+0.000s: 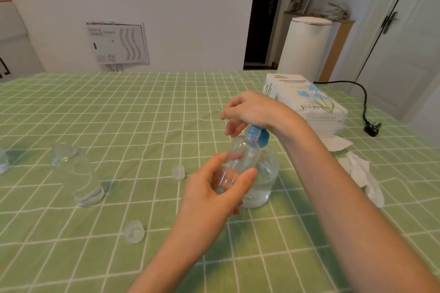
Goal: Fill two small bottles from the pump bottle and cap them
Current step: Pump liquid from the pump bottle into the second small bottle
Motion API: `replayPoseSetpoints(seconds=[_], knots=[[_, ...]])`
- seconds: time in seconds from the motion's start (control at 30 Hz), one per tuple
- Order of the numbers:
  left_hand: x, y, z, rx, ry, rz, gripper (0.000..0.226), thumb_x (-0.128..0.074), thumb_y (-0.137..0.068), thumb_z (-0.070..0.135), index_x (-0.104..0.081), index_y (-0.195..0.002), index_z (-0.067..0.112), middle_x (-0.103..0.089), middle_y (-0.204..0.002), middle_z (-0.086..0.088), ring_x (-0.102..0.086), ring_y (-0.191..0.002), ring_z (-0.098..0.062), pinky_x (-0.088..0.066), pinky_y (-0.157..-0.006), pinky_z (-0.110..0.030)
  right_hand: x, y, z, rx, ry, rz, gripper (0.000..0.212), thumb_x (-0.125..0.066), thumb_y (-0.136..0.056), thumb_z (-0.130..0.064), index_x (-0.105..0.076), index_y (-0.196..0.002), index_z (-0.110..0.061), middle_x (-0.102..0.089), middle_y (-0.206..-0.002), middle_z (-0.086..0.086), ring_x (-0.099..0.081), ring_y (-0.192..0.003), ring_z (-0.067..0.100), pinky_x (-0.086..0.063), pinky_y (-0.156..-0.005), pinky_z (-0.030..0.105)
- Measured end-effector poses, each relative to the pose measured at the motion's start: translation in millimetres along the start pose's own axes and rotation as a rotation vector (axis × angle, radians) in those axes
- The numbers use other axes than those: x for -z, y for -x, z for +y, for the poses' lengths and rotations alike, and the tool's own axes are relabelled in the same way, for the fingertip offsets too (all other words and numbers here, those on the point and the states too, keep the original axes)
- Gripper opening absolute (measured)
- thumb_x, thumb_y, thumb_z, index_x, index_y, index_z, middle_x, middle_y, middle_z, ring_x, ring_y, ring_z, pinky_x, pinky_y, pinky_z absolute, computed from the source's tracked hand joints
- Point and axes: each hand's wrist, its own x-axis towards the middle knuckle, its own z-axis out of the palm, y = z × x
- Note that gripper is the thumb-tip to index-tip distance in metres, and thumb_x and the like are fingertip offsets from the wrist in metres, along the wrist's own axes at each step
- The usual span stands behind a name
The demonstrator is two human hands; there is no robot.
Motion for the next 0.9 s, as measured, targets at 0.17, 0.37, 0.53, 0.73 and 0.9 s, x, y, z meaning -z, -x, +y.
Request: replayPoseSetpoints(seconds=[0.17, 0.37, 0.53, 0.73, 0.9], knots=[[1, 0, -1, 0.008, -0.017, 0.002, 0.043, -0.067, -0.058, 0.051, -0.066, -0.098, 0.036, -0.064, -0.065, 0.003, -0.059, -0.050, -0.007, -0.047, -0.047, -0.017, 1, 0, 0, 0.001, 0.015, 0.014, 0.043, -0.053, -0.090, -0.017, -0.052, -0.122, 0.012, -0.070, -0.067, 0.001, -0.055, -0.107, 0.049, -0.046, -0.098, 0.054], [-1, -2, 3, -0.015, -0.005, 0.002, 0.040, -0.067, -0.056, 0.052, -0.066, -0.094, 0.038, -0.063, -0.060, 0.007, -0.057, -0.051, -0.006, -0.047, -0.048, -0.016, 7, 2, -11, -0.002, 0.076, 0.047, 0.034, -0.051, -0.092, -0.022, -0.060, -0.116, 0.002, -0.072, -0.077, 0.001, -0.068, -0.094, 0.030, -0.050, -0.076, 0.033], [0, -1, 4, -0.013, -0.015, 0.001, 0.045, -0.067, -0.057, 0.050, -0.066, -0.099, 0.033, -0.063, -0.061, 0.006, -0.057, -0.052, -0.006, -0.048, -0.049, -0.017, 6, 3, -12, 0.020, 0.093, 0.027, 0.036, -0.052, -0.092, -0.021, -0.059, -0.118, 0.003, -0.071, -0.074, -0.001, -0.062, -0.108, 0.036, -0.051, -0.095, 0.042], [-1, -1, 4, 0.011, -0.025, 0.005, 0.046, -0.066, -0.057, 0.051, -0.066, -0.099, 0.033, -0.064, -0.065, 0.002, -0.058, -0.050, -0.007, -0.046, -0.048, -0.015, 4, 2, -6, 0.013, 0.056, 0.003, 0.040, -0.053, -0.090, -0.019, -0.056, -0.120, 0.007, -0.071, -0.073, 0.003, -0.057, -0.110, 0.042, -0.045, -0.100, 0.050], [-1, 1, 3, 0.021, -0.039, 0.008, 0.049, -0.065, -0.056, 0.052, -0.064, -0.102, 0.034, -0.066, -0.068, 0.001, -0.059, -0.050, -0.005, -0.047, -0.047, -0.014, 1, 1, -1, 0.001, 0.062, -0.014, 0.045, -0.052, -0.089, -0.018, -0.052, -0.124, 0.010, -0.069, -0.069, 0.001, -0.053, -0.112, 0.047, -0.044, -0.100, 0.054]])
